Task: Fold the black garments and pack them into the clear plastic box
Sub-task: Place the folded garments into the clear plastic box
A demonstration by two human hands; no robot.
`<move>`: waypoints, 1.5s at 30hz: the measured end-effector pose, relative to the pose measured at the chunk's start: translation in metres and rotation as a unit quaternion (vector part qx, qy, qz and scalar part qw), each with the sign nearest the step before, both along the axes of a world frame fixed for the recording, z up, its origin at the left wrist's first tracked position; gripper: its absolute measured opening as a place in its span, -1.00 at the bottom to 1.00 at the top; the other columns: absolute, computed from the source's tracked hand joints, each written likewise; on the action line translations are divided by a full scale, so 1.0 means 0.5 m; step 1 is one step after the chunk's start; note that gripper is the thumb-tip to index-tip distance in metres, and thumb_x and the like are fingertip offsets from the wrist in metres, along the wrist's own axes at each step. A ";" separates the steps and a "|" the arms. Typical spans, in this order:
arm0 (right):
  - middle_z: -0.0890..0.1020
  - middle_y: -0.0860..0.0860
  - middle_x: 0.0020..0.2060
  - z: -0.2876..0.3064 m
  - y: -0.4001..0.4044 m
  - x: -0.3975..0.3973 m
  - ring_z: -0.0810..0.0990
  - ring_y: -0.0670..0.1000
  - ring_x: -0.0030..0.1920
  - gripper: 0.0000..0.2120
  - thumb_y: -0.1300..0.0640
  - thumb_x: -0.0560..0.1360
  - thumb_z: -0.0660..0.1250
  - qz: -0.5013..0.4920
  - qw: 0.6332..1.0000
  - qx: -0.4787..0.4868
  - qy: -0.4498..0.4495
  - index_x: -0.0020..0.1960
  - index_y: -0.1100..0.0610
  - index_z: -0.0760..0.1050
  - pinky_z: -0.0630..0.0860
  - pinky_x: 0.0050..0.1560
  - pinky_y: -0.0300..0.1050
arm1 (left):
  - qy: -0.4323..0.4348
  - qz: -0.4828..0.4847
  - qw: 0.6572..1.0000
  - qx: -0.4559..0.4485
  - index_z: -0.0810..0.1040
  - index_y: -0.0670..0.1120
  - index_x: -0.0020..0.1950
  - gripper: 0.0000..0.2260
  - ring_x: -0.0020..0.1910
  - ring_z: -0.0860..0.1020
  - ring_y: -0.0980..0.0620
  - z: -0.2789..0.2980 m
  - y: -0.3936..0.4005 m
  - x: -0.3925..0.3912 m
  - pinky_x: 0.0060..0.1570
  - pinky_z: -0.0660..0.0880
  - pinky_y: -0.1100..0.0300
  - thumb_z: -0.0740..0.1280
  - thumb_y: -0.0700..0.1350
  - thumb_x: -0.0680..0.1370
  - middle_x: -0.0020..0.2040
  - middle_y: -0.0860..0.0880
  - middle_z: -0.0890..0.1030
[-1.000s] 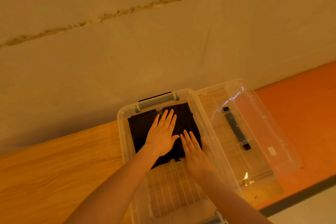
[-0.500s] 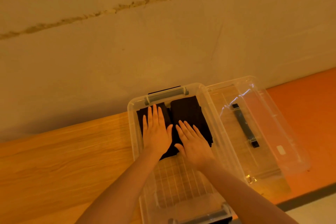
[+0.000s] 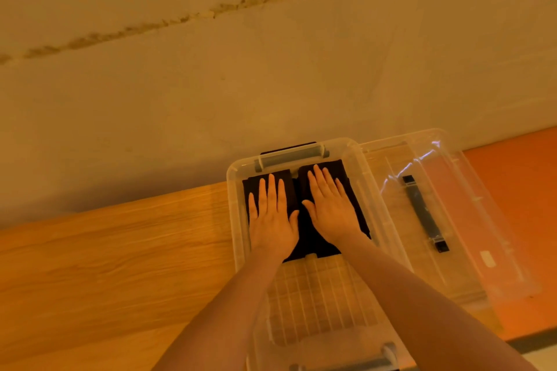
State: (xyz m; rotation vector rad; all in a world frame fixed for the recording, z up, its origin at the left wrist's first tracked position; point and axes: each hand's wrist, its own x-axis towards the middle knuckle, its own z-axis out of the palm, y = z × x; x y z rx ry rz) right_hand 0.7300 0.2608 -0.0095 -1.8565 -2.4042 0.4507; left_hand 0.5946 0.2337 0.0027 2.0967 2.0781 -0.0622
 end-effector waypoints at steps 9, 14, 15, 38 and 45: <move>-0.17 0.04 0.51 -0.025 0.015 -0.005 -0.26 0.00 0.48 -0.34 -0.23 0.46 -0.43 -0.004 0.999 -0.027 -0.024 0.44 0.11 -0.33 -0.26 0.45 -0.04 | 0.035 -0.008 0.999 -0.036 -0.38 -0.10 0.42 -0.44 0.39 -0.43 -0.05 -0.015 0.010 -0.005 0.38 -0.38 -0.03 -0.25 0.17 0.57 0.49 -0.10 -0.36; -0.10 0.03 0.50 0.118 -0.004 0.005 -0.20 -0.05 0.48 -0.34 -0.20 0.54 -0.23 -0.051 0.990 0.018 0.131 0.50 0.17 -0.16 -0.10 0.51 -0.07 | -0.023 0.015 1.000 0.004 -0.33 -0.09 0.42 -0.36 0.42 -0.36 -0.02 0.041 0.012 0.036 0.38 -0.35 -0.02 -0.37 0.24 0.45 0.53 -0.14 -0.22; -0.06 0.02 0.49 0.156 -0.015 0.025 -0.15 -0.06 0.47 -0.33 -0.21 0.52 -0.26 -0.073 0.978 0.076 0.178 0.50 0.17 -0.11 -0.09 0.49 -0.10 | -0.044 0.016 0.999 0.025 -0.31 -0.10 0.43 -0.34 0.43 -0.33 -0.02 0.060 0.009 0.055 0.38 -0.33 -0.02 -0.38 0.24 0.43 0.53 -0.14 -0.20; 0.52 0.29 0.17 -0.036 -0.244 0.589 0.57 0.19 -0.07 -0.61 0.27 0.55 0.25 -0.627 0.642 -0.062 0.436 0.36 0.30 0.34 0.53 0.00 0.07 | 0.077 -0.317 0.942 -0.075 -0.18 -0.10 0.53 -0.32 0.51 -0.23 -0.07 0.095 -0.052 0.380 0.35 -0.37 0.01 -0.43 0.17 0.46 0.54 -0.10 -0.16; 0.55 0.26 0.03 0.098 -0.217 0.589 0.58 0.03 -0.19 -0.74 0.28 0.55 0.24 -0.578 0.573 0.051 0.579 0.18 0.41 0.44 0.53 -0.11 -0.13 | -0.206 -0.199 0.951 -0.118 0.01 -0.10 0.53 -0.51 0.52 -0.04 0.00 0.149 -0.041 0.395 0.50 -0.07 0.04 0.04 0.01 0.65 0.55 -0.07 0.03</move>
